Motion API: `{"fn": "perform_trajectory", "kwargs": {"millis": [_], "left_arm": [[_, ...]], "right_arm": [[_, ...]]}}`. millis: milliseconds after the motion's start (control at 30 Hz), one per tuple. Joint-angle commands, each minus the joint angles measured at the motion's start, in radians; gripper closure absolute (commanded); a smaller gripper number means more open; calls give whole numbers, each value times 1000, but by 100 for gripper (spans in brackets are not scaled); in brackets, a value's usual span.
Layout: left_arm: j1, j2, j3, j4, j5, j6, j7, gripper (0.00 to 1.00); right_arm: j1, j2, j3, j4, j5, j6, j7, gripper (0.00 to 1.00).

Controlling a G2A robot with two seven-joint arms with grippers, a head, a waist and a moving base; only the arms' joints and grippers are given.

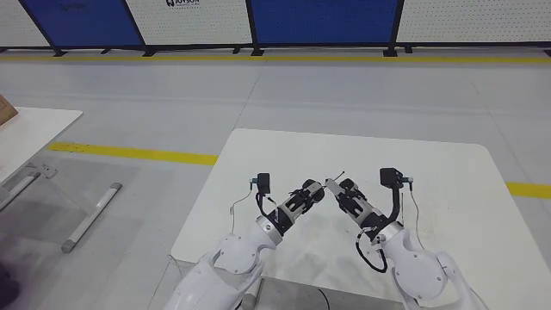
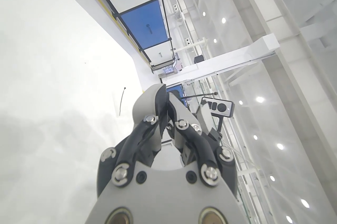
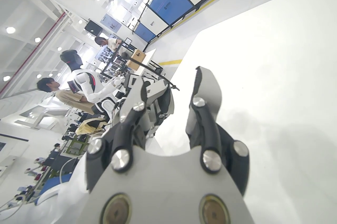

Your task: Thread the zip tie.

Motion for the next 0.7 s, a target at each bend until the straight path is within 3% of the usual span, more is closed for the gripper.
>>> {"fn": "perform_trajectory", "kwargs": {"millis": [0,233,300,333,367,667], "left_arm": [[0,0,0,1,1,-1,0,100],[7,0,1,-6,7,-10,-9,100],[11,1,1,-9,10,-12,-11,100],[12,1,0,-10,10,-13,-11,100],[13,1,-1,-11,9,-14,-11,100],[17,0,-2,-8,0,-23,-7,100]], "right_arm": [[-3,0,2,-2,-1,-2,-7,51],[-9,1,9,-10,-10,-6,-33,69],[-9,2,9,-11,-17,-6,-37,83],[-9,2,9,-12,-18,-6,-38,96],[-10,2,9,-12,-18,-5,-39,100],[-7,0,2,-7,-26,6,-50,100]]}}
